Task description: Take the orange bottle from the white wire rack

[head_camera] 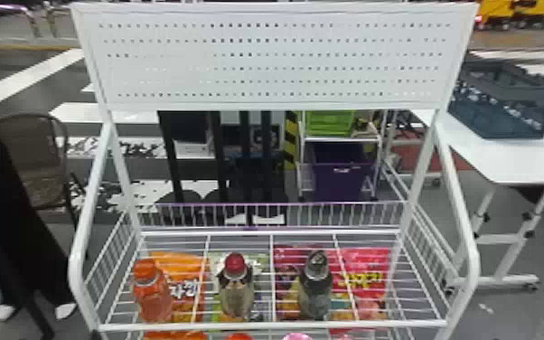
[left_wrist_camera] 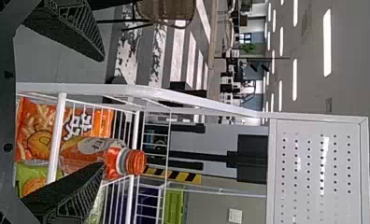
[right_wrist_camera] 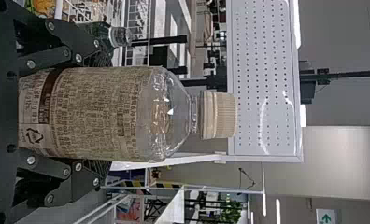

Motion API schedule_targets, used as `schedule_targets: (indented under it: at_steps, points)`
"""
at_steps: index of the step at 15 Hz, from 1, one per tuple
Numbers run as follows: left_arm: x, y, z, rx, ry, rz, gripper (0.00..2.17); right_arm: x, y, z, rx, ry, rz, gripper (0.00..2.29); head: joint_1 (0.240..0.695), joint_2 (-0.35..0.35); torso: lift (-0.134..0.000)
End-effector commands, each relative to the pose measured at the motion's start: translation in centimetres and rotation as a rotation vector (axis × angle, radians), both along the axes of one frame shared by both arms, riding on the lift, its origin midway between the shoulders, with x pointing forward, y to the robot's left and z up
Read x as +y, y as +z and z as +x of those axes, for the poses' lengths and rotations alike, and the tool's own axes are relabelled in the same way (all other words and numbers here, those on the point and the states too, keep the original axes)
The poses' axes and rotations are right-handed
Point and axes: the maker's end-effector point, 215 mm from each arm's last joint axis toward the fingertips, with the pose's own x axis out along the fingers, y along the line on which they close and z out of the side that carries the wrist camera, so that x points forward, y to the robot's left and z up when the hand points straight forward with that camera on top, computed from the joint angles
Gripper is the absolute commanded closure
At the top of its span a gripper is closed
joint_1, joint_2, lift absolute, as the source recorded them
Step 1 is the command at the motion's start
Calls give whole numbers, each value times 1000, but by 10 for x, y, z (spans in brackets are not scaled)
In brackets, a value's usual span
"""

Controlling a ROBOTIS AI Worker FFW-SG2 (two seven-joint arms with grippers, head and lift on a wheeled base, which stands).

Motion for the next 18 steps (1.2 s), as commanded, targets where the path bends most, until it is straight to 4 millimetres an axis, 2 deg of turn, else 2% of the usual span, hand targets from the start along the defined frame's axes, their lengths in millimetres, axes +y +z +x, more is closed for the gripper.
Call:
schedule_targets:
  at_steps: [1,3,8,11,13,15,18]
  points:
    - [0,-1,-1,3,0,0,83,0,-1,0,1,0,2,1156,499,0,0]
    - [0,-11,-2,19,3,4,83,0,-1,0,1,0,2,1156,499,0,0]
    - [-22,-90,6,69,-16,-13,87,1,-5,0,8,0,5,1156,499,0,0]
    - [-33,-117,21,26,-22,-31,87,1,-5,0,8,0,5,1156,499,0,0]
    - [-37,-120,39,-11,-28,-28,87,0,-6,-1,10,-1,4,1156,499,0,0]
    - [-38,-115,58,-56,-33,-18,87,0,-7,-1,12,-1,1,1156,499,0,0]
    - [-57,-112,81,-73,-69,-14,87,-2,-7,-1,12,-4,0,1156,499,0,0]
